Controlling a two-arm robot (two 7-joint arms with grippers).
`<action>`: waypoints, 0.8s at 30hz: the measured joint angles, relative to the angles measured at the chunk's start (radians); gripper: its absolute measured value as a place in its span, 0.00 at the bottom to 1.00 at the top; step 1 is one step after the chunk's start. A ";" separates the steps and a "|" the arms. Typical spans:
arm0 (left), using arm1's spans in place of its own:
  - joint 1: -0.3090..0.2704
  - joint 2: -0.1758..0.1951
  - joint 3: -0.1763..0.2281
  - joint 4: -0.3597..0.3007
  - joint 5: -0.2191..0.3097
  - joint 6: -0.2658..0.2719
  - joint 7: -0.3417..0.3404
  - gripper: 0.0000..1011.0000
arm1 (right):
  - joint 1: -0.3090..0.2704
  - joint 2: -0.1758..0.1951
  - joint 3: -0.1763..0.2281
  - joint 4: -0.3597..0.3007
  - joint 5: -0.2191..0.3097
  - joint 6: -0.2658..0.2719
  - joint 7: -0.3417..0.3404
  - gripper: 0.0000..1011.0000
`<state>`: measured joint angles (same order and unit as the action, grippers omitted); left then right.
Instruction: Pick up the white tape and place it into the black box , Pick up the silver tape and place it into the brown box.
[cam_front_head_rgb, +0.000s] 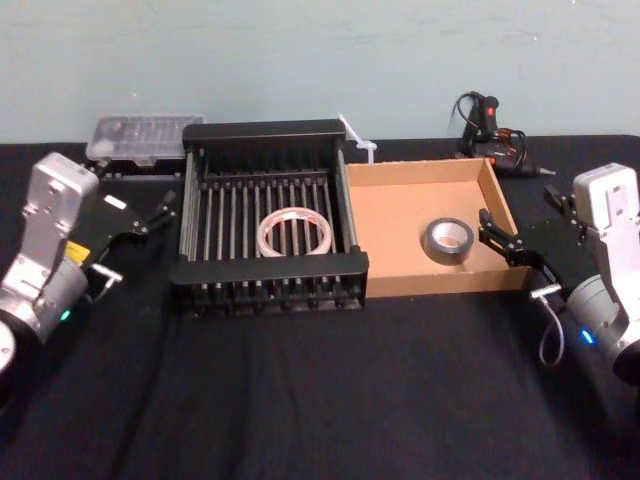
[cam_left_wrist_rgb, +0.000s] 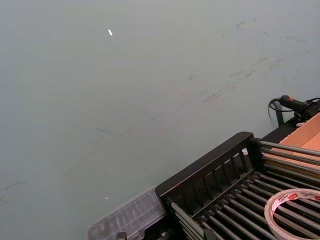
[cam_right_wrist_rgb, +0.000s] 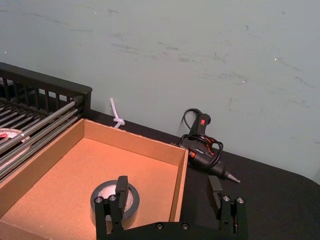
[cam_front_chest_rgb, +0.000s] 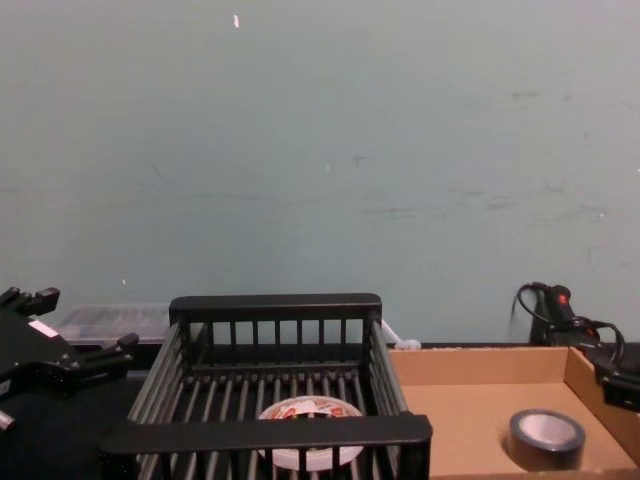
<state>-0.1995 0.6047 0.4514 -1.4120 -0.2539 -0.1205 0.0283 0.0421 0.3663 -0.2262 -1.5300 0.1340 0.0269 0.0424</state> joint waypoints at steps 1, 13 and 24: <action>0.000 0.000 0.000 0.000 0.000 0.000 0.000 0.99 | 0.000 0.000 0.000 0.000 0.000 0.000 0.000 0.99; 0.000 0.000 0.000 0.000 0.000 0.000 0.000 0.99 | 0.002 0.002 -0.003 -0.001 0.001 0.000 0.002 0.99; 0.000 0.000 0.000 0.000 0.000 0.000 0.000 0.99 | 0.003 0.003 -0.004 -0.002 0.001 0.000 0.003 0.99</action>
<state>-0.1995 0.6047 0.4514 -1.4119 -0.2539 -0.1205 0.0283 0.0450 0.3694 -0.2305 -1.5319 0.1351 0.0270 0.0455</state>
